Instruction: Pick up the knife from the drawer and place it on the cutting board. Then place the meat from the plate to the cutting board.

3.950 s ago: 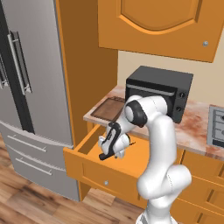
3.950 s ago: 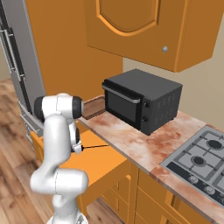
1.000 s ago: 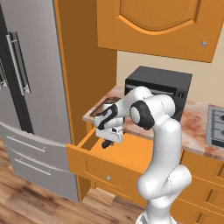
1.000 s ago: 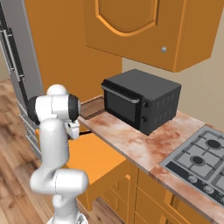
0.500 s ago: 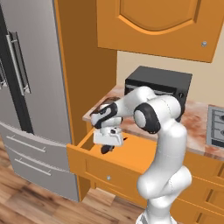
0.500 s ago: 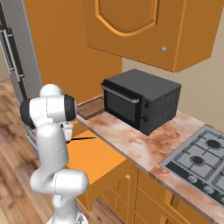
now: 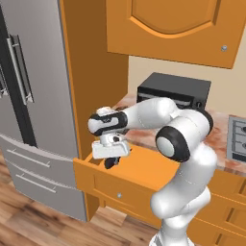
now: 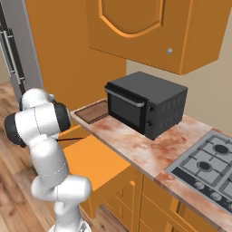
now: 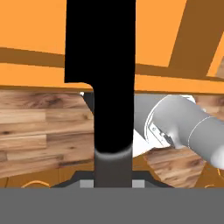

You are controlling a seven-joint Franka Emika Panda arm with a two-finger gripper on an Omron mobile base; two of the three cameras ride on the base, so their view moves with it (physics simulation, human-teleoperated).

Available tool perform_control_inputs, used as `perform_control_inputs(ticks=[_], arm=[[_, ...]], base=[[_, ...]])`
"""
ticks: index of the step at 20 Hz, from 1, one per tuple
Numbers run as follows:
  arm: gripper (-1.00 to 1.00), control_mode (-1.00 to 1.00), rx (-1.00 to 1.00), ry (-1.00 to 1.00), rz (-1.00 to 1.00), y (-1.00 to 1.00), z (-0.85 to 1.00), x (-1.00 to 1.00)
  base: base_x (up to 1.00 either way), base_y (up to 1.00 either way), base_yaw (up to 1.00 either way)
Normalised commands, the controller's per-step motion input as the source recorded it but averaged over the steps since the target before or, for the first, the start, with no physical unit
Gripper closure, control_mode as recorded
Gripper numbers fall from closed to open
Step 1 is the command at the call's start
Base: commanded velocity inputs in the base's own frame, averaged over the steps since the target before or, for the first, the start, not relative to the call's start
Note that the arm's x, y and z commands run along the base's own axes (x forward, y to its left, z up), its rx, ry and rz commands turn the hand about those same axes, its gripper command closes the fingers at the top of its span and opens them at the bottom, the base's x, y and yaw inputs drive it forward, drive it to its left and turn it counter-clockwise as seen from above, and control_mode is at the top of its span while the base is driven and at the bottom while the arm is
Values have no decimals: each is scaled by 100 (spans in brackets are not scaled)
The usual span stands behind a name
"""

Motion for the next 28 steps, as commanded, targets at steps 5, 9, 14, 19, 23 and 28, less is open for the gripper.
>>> perform_control_inputs(ticks=[5, 9, 14, 19, 23, 28], arm=[[100, -100, -4, -25, 5, 0, 58, -68], [100, -100, -6, -39, 4, -4, 24, -46], [100, -100, 2, -33, 1, -32, 14, -11], [100, -100, 1, -5, 5, -21, 13, 25], [100, -100, -1, -1, 0, -1, 9, 41], [100, -100, 0, 3, 12, -4, 33, 46]], base=[[0, 0, 0], [0, 0, 0], [0, 0, 0], [0, 0, 0], [0, 0, 0], [0, 0, 0]])
